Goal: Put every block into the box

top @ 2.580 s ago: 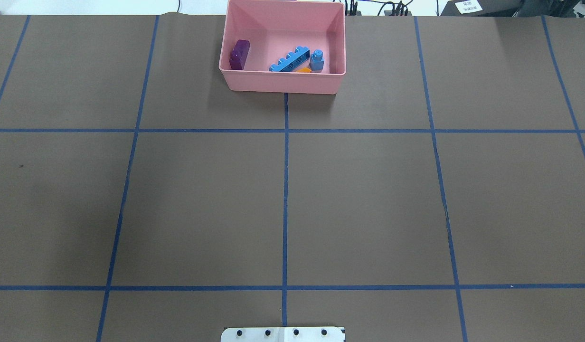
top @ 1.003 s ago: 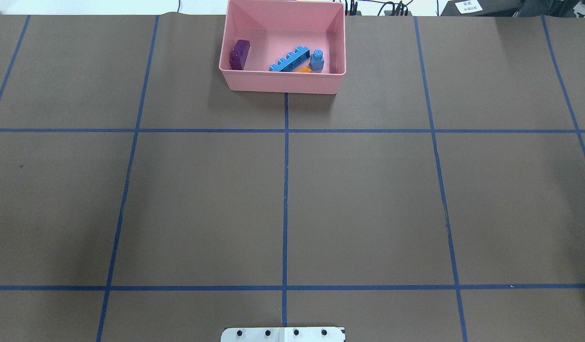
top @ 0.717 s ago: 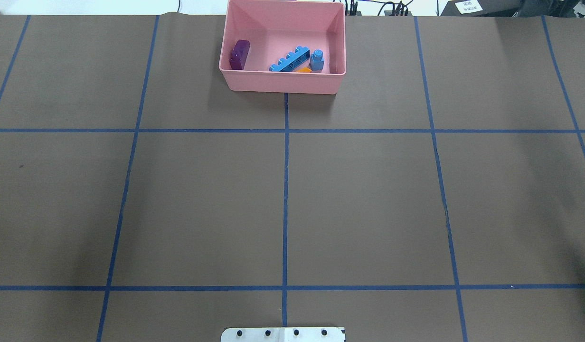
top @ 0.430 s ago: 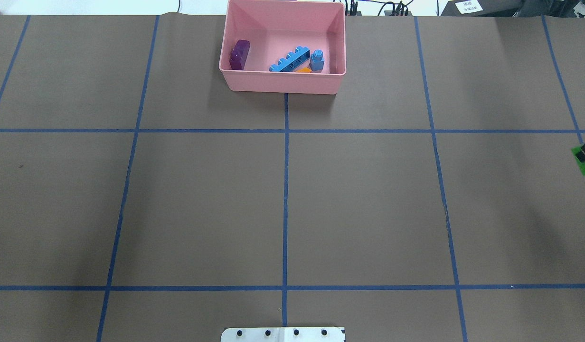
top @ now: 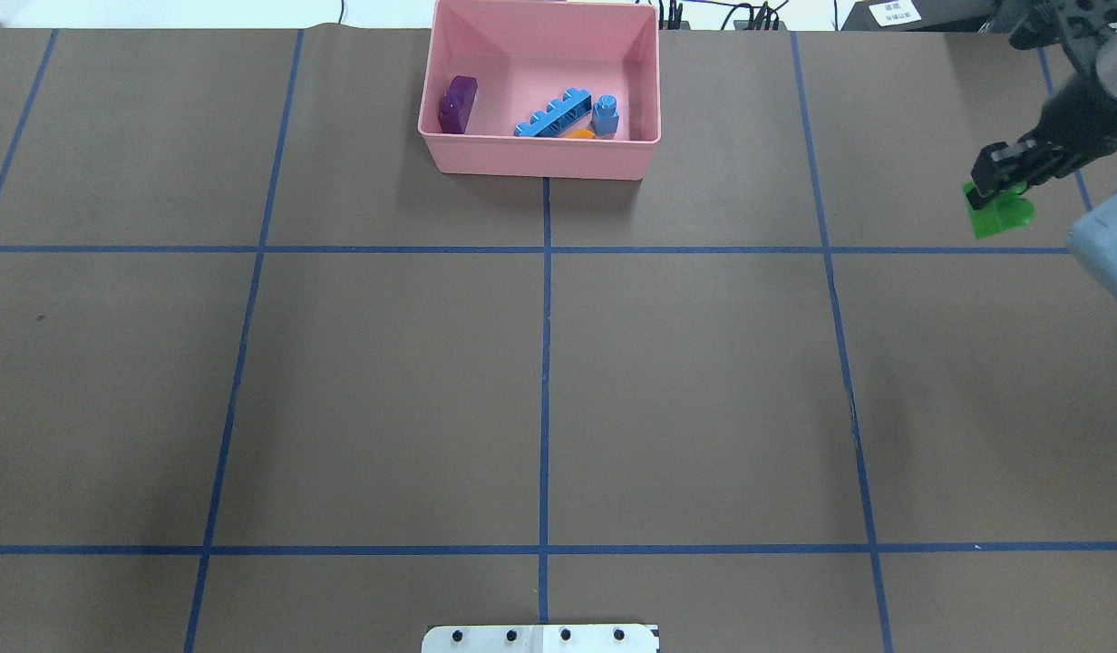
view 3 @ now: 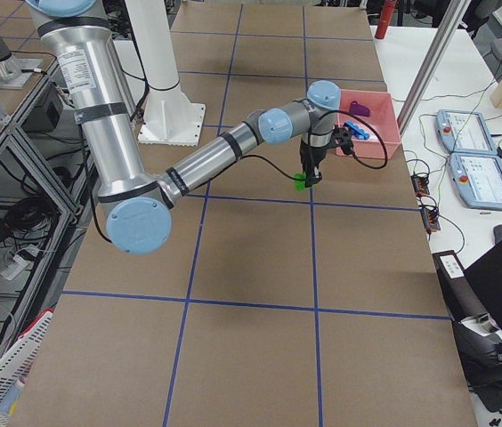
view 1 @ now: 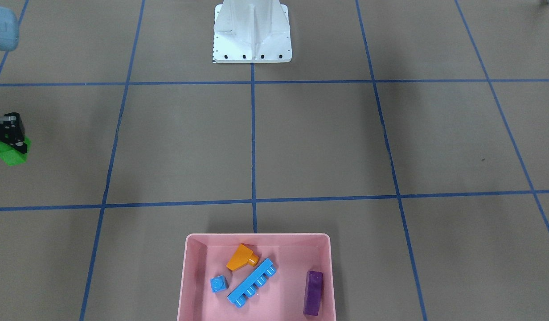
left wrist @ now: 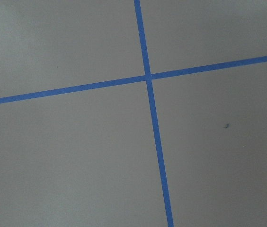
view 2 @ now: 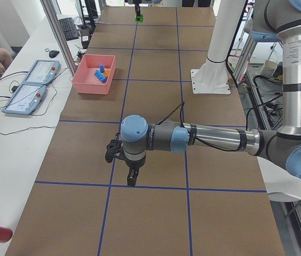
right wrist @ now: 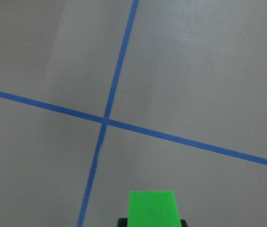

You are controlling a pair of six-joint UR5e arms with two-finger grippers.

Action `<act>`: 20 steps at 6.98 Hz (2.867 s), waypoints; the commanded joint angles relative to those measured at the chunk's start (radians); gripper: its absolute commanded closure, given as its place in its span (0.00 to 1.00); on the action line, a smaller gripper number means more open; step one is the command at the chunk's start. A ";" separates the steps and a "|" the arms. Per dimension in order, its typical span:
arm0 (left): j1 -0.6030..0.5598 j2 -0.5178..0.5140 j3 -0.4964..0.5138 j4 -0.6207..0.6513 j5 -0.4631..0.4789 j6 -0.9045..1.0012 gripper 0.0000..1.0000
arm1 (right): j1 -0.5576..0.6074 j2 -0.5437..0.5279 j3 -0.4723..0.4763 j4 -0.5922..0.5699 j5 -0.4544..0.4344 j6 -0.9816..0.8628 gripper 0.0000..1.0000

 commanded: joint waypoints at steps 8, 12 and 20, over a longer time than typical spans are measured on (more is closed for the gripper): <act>0.001 0.006 -0.002 -0.001 -0.005 -0.006 0.00 | -0.244 0.975 -1.159 0.524 -0.261 0.652 1.00; 0.001 0.018 -0.007 -0.009 -0.005 -0.006 0.00 | -0.364 1.080 -1.281 0.652 -0.514 1.191 1.00; 0.002 0.020 0.006 -0.010 -0.003 -0.006 0.00 | -0.312 1.094 -1.286 0.537 -0.308 0.919 0.01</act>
